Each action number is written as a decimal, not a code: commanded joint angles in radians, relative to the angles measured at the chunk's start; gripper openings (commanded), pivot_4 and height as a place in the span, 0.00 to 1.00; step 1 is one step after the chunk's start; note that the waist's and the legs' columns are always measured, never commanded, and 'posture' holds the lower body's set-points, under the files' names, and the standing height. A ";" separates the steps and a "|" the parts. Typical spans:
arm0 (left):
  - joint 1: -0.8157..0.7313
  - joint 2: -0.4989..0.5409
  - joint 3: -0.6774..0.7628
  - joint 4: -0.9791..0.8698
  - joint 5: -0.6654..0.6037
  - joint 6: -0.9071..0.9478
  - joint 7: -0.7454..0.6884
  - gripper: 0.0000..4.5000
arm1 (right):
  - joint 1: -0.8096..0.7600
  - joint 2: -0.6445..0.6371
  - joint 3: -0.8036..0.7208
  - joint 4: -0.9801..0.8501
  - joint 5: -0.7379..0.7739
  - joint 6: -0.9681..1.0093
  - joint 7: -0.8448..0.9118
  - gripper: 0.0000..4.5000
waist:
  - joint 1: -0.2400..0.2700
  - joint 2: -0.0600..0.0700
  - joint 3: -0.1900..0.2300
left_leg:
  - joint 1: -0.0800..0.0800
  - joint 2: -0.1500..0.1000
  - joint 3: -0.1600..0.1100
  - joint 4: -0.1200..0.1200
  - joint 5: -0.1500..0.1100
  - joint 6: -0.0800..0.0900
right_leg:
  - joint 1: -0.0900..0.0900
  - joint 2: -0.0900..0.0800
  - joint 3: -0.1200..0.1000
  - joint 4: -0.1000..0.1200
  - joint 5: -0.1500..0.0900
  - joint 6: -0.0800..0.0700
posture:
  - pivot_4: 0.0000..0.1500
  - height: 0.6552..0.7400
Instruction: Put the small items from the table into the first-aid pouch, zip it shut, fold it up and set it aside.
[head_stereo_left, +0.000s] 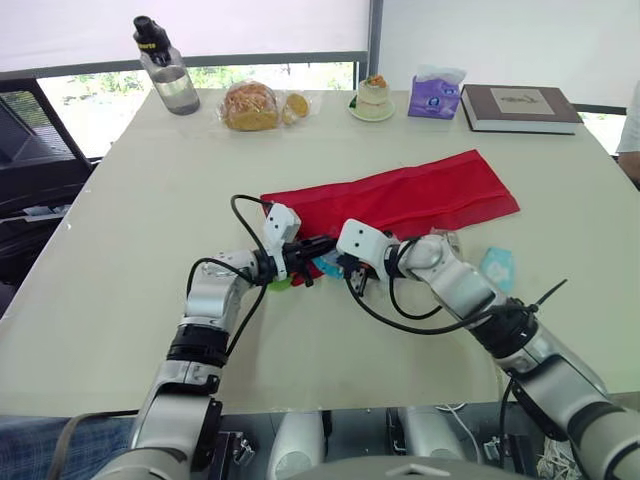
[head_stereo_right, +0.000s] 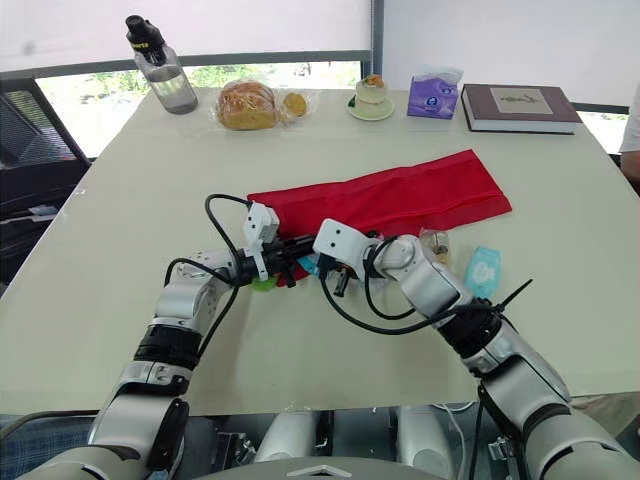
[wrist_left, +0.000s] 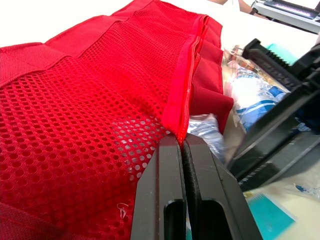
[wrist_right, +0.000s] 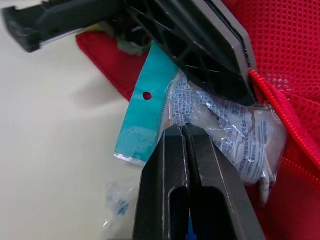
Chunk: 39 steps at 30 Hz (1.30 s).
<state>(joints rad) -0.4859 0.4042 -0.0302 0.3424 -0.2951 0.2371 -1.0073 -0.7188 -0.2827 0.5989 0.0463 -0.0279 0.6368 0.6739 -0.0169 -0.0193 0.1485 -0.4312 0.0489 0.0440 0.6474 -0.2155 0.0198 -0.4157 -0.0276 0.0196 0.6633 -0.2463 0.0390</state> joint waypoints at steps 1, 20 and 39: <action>0.024 -0.004 -0.035 -0.027 0.004 0.008 -0.029 0.00 | -0.040 0.030 -0.054 0.045 -0.047 -0.058 -0.069 0.02 | 0.000 0.000 0.000 | 0.000 0.000 0.000 0.000 0.000 0.000 | 0.000 0.000 0.000 0.000 0.000 0.000 | 1.00 1.00; 0.002 0.005 -0.027 0.012 0.010 0.003 -0.030 0.00 | -0.021 0.119 -0.186 0.066 -0.052 -0.127 -0.123 0.02 | 0.002 0.000 0.000 | -0.001 0.001 0.000 0.001 0.000 0.000 | 0.000 0.000 0.000 0.000 0.000 0.000 | 1.00 1.00; -0.058 -0.003 -0.017 0.056 -0.006 0.012 -0.067 0.00 | 0.052 0.084 -0.081 -0.016 -0.019 -0.003 0.023 0.02 | 0.004 0.000 0.000 | -0.001 0.000 -0.001 0.002 0.000 0.000 | 0.001 0.001 0.000 0.000 0.000 0.000 | 1.00 1.00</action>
<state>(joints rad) -0.5459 0.4120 -0.0357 0.4232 -0.2964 0.2339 -1.0673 -0.6446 -0.2250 0.5334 0.0092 -0.0465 0.6652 0.7178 -0.0126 -0.0192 0.1487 -0.4320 0.0489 0.0436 0.6492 -0.2155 0.0198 -0.4149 -0.0271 0.0194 0.6632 -0.2462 0.0389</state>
